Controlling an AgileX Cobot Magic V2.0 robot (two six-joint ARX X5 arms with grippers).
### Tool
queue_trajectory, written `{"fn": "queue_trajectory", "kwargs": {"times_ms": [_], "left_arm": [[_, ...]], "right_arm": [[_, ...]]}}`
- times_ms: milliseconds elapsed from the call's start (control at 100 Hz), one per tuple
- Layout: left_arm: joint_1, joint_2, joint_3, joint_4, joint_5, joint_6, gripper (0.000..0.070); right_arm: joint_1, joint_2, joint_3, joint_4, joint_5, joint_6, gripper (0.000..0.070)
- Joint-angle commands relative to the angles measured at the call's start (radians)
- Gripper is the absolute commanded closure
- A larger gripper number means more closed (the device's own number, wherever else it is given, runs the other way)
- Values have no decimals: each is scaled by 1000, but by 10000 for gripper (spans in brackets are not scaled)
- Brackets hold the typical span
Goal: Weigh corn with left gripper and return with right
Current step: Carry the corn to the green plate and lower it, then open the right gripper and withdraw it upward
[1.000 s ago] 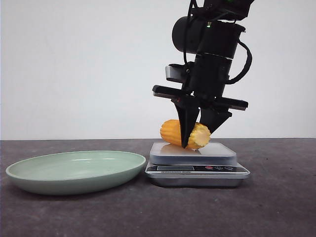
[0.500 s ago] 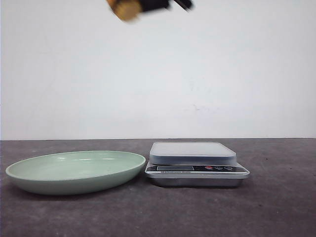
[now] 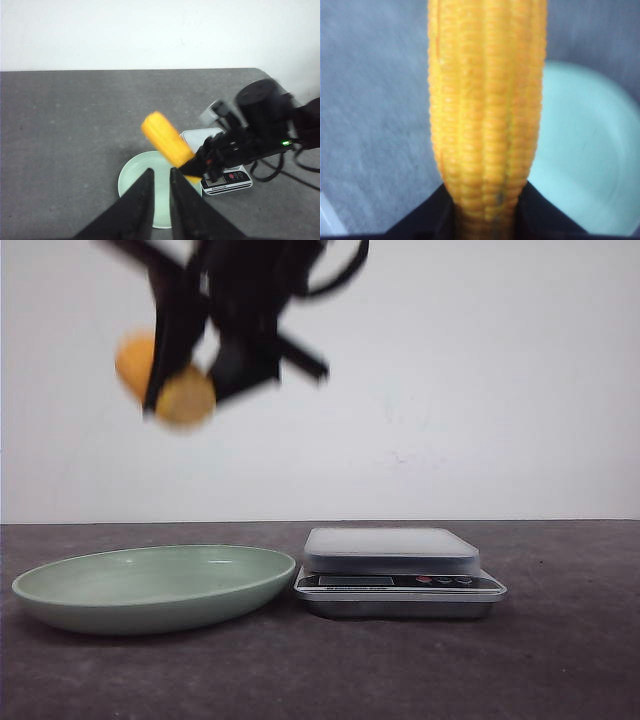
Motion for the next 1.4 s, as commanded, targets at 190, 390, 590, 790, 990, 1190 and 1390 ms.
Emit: {"fn": "queue_trajectory", "kwargs": {"times_ms": [190,390,590,790,990,1190,1390], "left_arm": [[-5,11,17,0,-2,-11,688],[-5,10,17,-10,2,-28,688],[-5,10,17,-27,1,-28,688],[-5,10,17,-48,1,-28,688],[-5,10,17,-58,1,-29,688],[-5,10,17,-96,1,-29,688],[-4,10,17,-165,1,-32,688]], "right_arm": [[-16,79,20,58,-20,171,698],[-23,136,19,-8,-42,172,698],[-24,152,20,-23,-100,173,687],[-23,152,20,-27,-132,162,207],[-10,152,20,-27,-145,109,166],[-16,151,20,-6,-149,87,192],[-63,93,51,35,-330,90,700]]}}
